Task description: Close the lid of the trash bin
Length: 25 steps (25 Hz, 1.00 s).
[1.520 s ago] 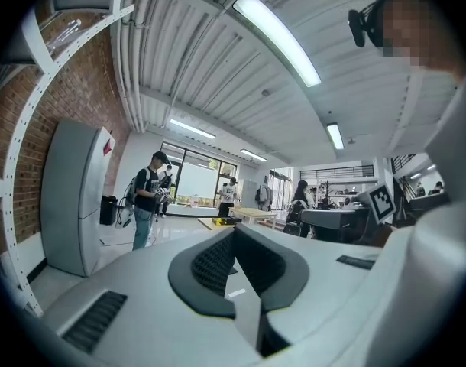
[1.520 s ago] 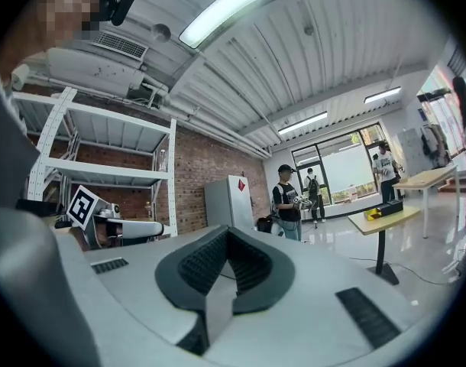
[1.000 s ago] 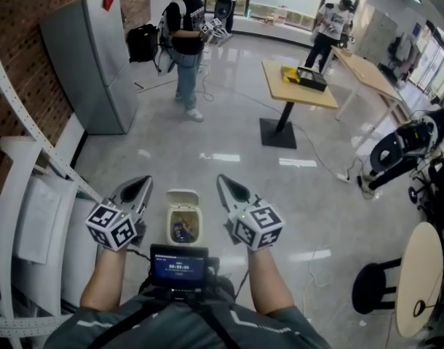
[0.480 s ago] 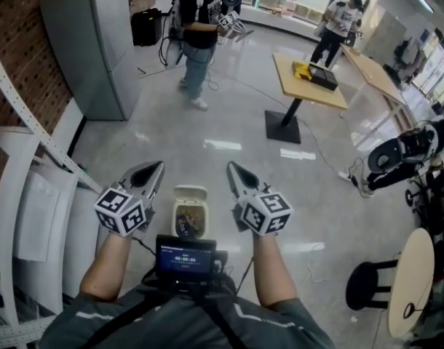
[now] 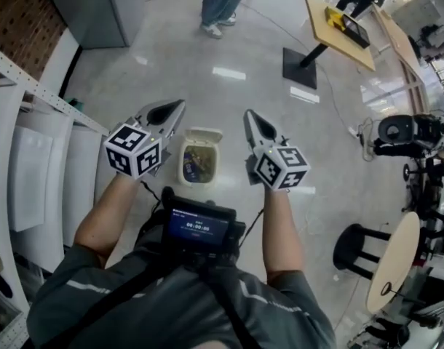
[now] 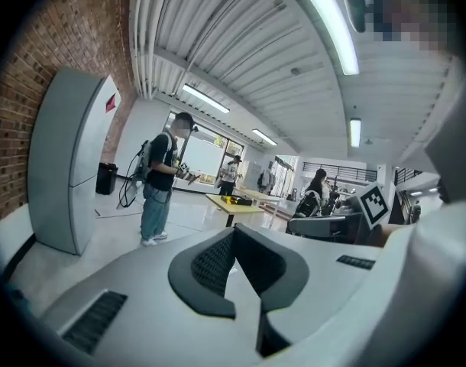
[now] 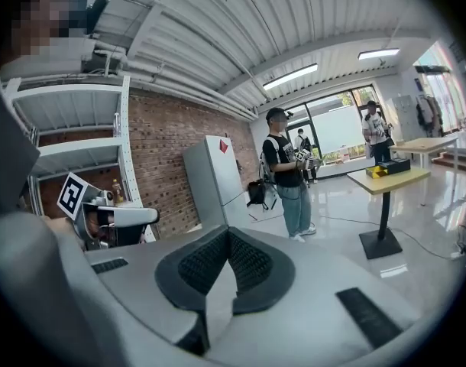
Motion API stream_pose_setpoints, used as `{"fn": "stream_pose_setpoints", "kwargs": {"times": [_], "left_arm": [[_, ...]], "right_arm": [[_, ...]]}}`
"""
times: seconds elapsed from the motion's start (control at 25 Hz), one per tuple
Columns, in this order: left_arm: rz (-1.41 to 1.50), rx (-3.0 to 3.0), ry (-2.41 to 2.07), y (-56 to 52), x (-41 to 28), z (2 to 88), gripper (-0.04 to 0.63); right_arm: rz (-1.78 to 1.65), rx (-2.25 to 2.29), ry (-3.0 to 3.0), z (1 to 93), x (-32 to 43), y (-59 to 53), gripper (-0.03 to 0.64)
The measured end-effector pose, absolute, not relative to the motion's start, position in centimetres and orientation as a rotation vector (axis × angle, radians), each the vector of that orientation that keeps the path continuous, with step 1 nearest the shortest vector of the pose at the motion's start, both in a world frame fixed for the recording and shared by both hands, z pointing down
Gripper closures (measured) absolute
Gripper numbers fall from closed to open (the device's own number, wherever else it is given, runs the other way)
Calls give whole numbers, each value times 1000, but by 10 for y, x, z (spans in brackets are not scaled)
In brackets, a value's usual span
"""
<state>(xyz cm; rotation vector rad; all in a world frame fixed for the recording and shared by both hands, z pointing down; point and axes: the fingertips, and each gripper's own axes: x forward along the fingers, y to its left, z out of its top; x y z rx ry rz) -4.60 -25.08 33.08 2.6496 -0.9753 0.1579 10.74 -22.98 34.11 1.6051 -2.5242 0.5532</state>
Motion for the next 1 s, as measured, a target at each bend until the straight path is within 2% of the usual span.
{"fn": "stream_pose_setpoints", "kwargs": {"times": [0.72,1.0], "left_arm": [[518,2348,-996,-307,-18,567,601],[571,2266,-985,-309,-15,629,601]], "right_arm": [[908,1405,-2260,582,102,-296,606],[1001,1377,-2175,649,101,-300,606]]}}
